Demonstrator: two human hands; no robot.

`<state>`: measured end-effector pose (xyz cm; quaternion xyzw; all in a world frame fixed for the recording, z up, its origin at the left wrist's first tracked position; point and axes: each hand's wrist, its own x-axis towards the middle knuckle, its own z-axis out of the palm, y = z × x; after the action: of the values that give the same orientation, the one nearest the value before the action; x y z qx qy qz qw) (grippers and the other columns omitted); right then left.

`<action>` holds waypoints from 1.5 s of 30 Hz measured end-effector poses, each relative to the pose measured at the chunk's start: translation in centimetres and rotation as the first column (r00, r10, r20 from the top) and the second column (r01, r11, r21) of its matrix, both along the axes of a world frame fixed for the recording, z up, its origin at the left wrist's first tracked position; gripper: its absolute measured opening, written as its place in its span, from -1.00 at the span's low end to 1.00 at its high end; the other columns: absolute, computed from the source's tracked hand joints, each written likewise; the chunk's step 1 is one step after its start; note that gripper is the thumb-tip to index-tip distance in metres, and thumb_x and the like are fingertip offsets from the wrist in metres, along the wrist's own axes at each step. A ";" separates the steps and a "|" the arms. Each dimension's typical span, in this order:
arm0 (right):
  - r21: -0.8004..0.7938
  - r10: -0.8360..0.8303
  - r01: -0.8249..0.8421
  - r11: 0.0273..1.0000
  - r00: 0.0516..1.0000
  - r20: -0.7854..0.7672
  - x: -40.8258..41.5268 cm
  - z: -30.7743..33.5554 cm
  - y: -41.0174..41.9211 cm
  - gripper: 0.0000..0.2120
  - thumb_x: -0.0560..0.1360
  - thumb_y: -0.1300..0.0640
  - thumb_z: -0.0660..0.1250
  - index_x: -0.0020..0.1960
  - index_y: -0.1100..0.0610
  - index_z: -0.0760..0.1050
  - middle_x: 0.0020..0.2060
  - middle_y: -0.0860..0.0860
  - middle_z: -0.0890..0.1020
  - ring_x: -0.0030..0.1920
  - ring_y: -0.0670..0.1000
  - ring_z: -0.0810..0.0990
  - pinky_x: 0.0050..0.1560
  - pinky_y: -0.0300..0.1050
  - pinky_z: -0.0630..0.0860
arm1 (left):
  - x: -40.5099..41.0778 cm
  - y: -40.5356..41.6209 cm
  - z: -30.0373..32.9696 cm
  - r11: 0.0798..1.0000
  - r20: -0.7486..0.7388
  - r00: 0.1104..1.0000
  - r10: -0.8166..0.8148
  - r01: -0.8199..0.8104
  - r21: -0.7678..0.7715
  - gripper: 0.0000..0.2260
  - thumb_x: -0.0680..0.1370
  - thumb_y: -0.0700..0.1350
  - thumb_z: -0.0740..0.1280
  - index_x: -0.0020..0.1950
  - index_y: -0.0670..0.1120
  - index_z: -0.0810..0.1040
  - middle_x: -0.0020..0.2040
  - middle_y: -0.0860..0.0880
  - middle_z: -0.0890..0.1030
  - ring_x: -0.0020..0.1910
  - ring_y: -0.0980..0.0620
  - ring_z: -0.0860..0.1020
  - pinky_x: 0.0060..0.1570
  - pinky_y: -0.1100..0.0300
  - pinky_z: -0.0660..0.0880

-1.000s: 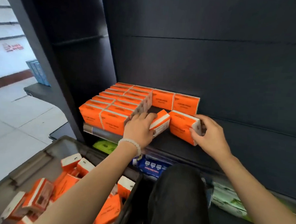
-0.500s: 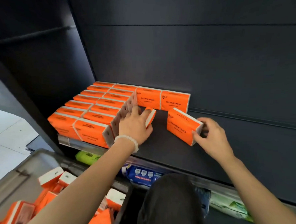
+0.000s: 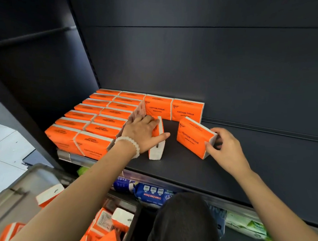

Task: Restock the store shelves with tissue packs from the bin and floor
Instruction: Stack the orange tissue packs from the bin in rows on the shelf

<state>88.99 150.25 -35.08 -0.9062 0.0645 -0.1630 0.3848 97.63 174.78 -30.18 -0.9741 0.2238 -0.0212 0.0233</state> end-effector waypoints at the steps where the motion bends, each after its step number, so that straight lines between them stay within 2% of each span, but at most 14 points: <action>1: -0.002 0.000 0.000 1.000 1.000 -0.001 0.0 0.0 0.0 -0.63 0.46 0.07 0.39 0.23 0.04 0.41 0.08 -0.09 0.48 0.04 -0.09 0.52 0.02 -0.15 0.52 | 0.1 0.1 0.1 1.000 0.005 1.000 0.015 -0.015 0.014 -0.34 0.50 0.38 -0.06 0.51 0.06 0.17 0.50 0.05 0.20 0.50 -0.07 0.07 0.44 -0.10 0.02; 3: -0.001 -0.003 0.003 1.000 1.000 0.001 0.1 -0.1 -0.1 -0.63 0.46 0.07 0.39 0.23 0.04 0.41 0.09 -0.09 0.49 0.03 -0.10 0.52 0.02 -0.15 0.52 | 0.2 0.2 0.1 0.999 0.027 0.999 0.028 -0.030 0.043 -0.32 0.49 0.39 -0.07 0.52 0.06 0.13 0.51 0.01 0.16 0.51 -0.11 0.02 0.43 -0.08 0.05; 10: -0.022 -0.008 0.008 1.000 1.000 0.008 0.2 0.1 0.0 -0.62 0.46 0.09 0.38 0.25 0.03 0.40 0.08 -0.12 0.46 0.07 -0.09 0.50 0.04 -0.16 0.49 | 0.6 0.0 -0.8 0.999 0.081 0.997 0.010 -0.013 0.035 -0.24 0.45 0.43 -0.03 0.49 -0.03 0.21 0.46 -0.14 0.21 0.48 -0.17 0.10 0.44 -0.13 0.10; 13: -0.089 -0.001 0.002 0.996 1.000 0.006 0.3 0.0 0.1 -0.56 0.44 0.06 0.39 0.29 0.02 0.38 0.10 -0.11 0.45 0.10 -0.09 0.48 0.03 -0.18 0.43 | 0.6 0.3 -1.3 0.999 0.127 0.992 0.008 -0.003 -0.039 -0.19 0.38 0.49 -0.01 0.41 -0.04 0.31 0.36 -0.10 0.30 0.37 -0.15 0.24 0.40 -0.09 0.16; 15: -0.155 -0.019 0.020 0.988 1.000 0.007 0.4 0.1 0.4 -0.50 0.42 0.00 0.41 0.32 0.03 0.37 0.12 -0.09 0.46 0.12 -0.09 0.46 0.03 -0.19 0.41 | 0.9 0.1 -1.3 0.994 0.149 0.988 -0.034 0.048 -0.094 -0.17 0.35 0.50 -0.04 0.37 -0.06 0.35 0.41 -0.08 0.29 0.42 -0.11 0.20 0.44 -0.10 0.10; 18: -0.221 -0.032 0.038 0.975 0.999 0.027 0.6 0.5 1.0 -0.46 0.40 -0.05 0.44 0.31 0.05 0.38 0.13 -0.06 0.48 0.15 -0.05 0.46 0.06 -0.14 0.43 | 1.5 -0.3 -1.4 0.979 0.059 0.991 -0.123 0.131 -0.153 -0.34 0.47 0.37 0.09 0.41 -0.03 0.30 0.52 -0.02 0.17 0.52 -0.01 0.03 0.48 -0.08 -0.05; 21: -0.266 -0.015 0.028 0.964 0.999 0.049 0.8 0.8 1.4 -0.48 0.41 -0.01 0.44 0.31 0.08 0.40 0.13 -0.02 0.49 0.16 -0.01 0.47 0.08 -0.11 0.44 | 1.4 -0.8 -1.4 0.975 -0.019 0.987 -0.158 0.153 -0.161 -0.48 0.53 0.31 0.06 0.41 0.08 0.28 0.51 0.02 0.19 0.51 0.02 0.08 0.46 -0.05 0.04; 23: -0.278 -0.005 0.019 0.960 0.999 0.051 0.8 0.9 1.4 -0.50 0.42 0.02 0.44 0.31 0.08 0.40 0.13 -0.02 0.49 0.17 0.00 0.47 0.09 -0.13 0.43 | 1.2 -1.1 -1.2 0.982 -0.002 0.992 -0.129 0.127 -0.140 -0.49 0.52 0.32 0.02 0.38 0.11 0.32 0.47 0.03 0.25 0.46 0.00 0.18 0.39 -0.06 0.16; 26: -0.266 -0.004 0.014 0.964 0.999 0.040 0.5 1.1 1.0 -0.52 0.43 0.06 0.43 0.31 0.08 0.40 0.14 -0.02 0.49 0.16 -0.01 0.47 0.09 -0.16 0.41 | 0.7 -1.2 -0.9 0.994 0.054 0.994 -0.091 0.094 -0.056 -0.34 0.43 0.43 -0.15 0.35 0.13 0.35 0.41 0.04 0.32 0.40 -0.04 0.25 0.31 -0.10 0.24; 29: -0.256 -0.025 0.031 0.966 0.999 0.026 0.0 1.2 0.4 -0.52 0.43 0.06 0.43 0.30 0.09 0.40 0.14 -0.03 0.48 0.15 -0.02 0.48 0.07 -0.17 0.42 | 0.4 -0.9 -1.0 0.994 0.060 0.993 -0.103 0.101 0.041 -0.23 0.35 0.47 -0.26 0.41 0.17 0.29 0.47 0.07 0.24 0.40 -0.07 0.20 0.29 -0.11 0.26; 33: -0.245 -0.037 0.039 0.969 0.999 0.013 -0.4 1.4 0.1 -0.52 0.44 0.05 0.42 0.31 0.09 0.40 0.15 -0.03 0.48 0.15 -0.03 0.48 0.07 -0.17 0.43 | 0.8 -0.6 -1.1 0.992 -0.026 0.994 -0.109 0.110 0.067 -0.32 0.42 0.47 -0.05 0.48 0.21 0.15 0.52 0.08 0.11 0.45 -0.07 0.10 0.32 -0.15 0.21; 38: -0.276 -0.022 0.019 0.961 1.000 -0.009 -0.5 1.6 0.0 -0.52 0.44 0.01 0.41 0.31 0.06 0.38 0.15 -0.05 0.47 0.15 -0.05 0.47 0.07 -0.17 0.45 | 0.2 -2.2 -1.3 0.996 0.089 0.996 0.030 -0.037 0.077 -0.34 0.41 0.46 -0.08 0.41 0.17 0.28 0.39 0.02 0.32 0.32 -0.12 0.26 0.19 -0.12 0.32; 42: -0.307 -0.014 0.009 0.952 1.000 -0.016 -0.6 1.6 -0.1 -0.52 0.45 -0.01 0.40 0.32 0.05 0.38 0.17 -0.06 0.46 0.18 -0.05 0.45 0.08 -0.13 0.48 | 0.0 -3.8 -1.4 0.994 0.098 0.991 0.092 -0.098 0.056 -0.35 0.45 0.43 -0.07 0.40 0.12 0.29 0.41 -0.03 0.31 0.39 -0.18 0.20 0.33 -0.31 0.12; 45: -0.342 -0.008 0.009 0.940 1.000 0.007 -0.5 1.5 -0.2 -0.47 0.44 -0.01 0.40 0.36 0.07 0.35 0.22 -0.04 0.44 0.24 -0.02 0.42 0.16 -0.10 0.44 | 0.8 -2.9 -1.5 0.998 0.003 1.000 -0.020 0.020 -0.061 -0.32 0.46 0.39 0.07 0.50 0.09 0.14 0.49 0.01 0.19 0.48 -0.10 0.07 0.41 -0.25 -0.04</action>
<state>88.48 150.06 -33.58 -0.9585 0.0381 -0.1759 0.2211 98.41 171.86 -31.73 -0.9720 0.2329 -0.0297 -0.0066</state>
